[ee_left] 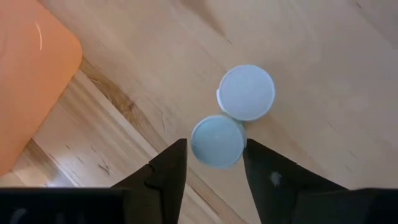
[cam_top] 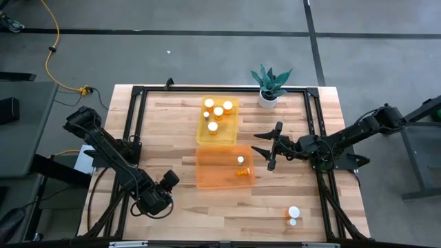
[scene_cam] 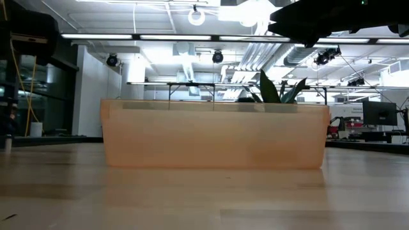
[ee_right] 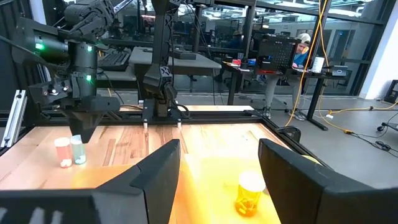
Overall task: Pick and place medicine bottles into bin by pill shape (circle, oval)
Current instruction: Put the blue tablet bottle into the orange bin
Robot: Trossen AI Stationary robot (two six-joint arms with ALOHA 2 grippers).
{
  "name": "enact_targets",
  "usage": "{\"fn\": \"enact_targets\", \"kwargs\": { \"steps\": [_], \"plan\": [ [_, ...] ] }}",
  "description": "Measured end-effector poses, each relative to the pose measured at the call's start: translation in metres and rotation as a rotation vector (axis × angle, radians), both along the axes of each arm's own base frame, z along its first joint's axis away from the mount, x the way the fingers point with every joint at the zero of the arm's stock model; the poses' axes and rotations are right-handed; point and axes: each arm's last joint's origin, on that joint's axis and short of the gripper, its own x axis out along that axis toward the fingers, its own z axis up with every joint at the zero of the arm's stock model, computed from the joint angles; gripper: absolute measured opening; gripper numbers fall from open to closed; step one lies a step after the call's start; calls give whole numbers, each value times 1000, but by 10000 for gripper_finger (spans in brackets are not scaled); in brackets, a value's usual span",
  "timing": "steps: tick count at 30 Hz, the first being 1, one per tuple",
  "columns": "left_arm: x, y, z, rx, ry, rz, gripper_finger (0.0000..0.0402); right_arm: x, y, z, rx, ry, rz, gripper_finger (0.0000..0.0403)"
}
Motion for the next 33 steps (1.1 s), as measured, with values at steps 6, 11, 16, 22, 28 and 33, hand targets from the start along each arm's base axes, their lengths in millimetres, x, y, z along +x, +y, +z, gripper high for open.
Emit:
{"fn": "enact_targets", "kwargs": {
  "steps": [6, 11, 16, 22, 28, 33],
  "plan": [
    [0, 0, 0, -2, -1, 0, 108, 0, 0, 0, 0, 0, 0, 211],
    [0, 0, 0, -2, -2, 2, 95, 0, 0, 0, 0, 1, 0, 211],
    [0, 0, 0, -8, -1, 24, 94, 0, 0, -1, -4, 14, 0, 211],
    [-4, 5, 7, 44, 6, 35, 93, 0, 0, -1, -4, 15, 0, 211],
    [-6, 12, 45, 164, -81, 60, 93, 0, 0, -1, -4, 15, 0, 211],
    [3, 26, 84, 260, -303, 81, 93, 0, 0, -1, -4, 14, 0, 211]
  ]
}}
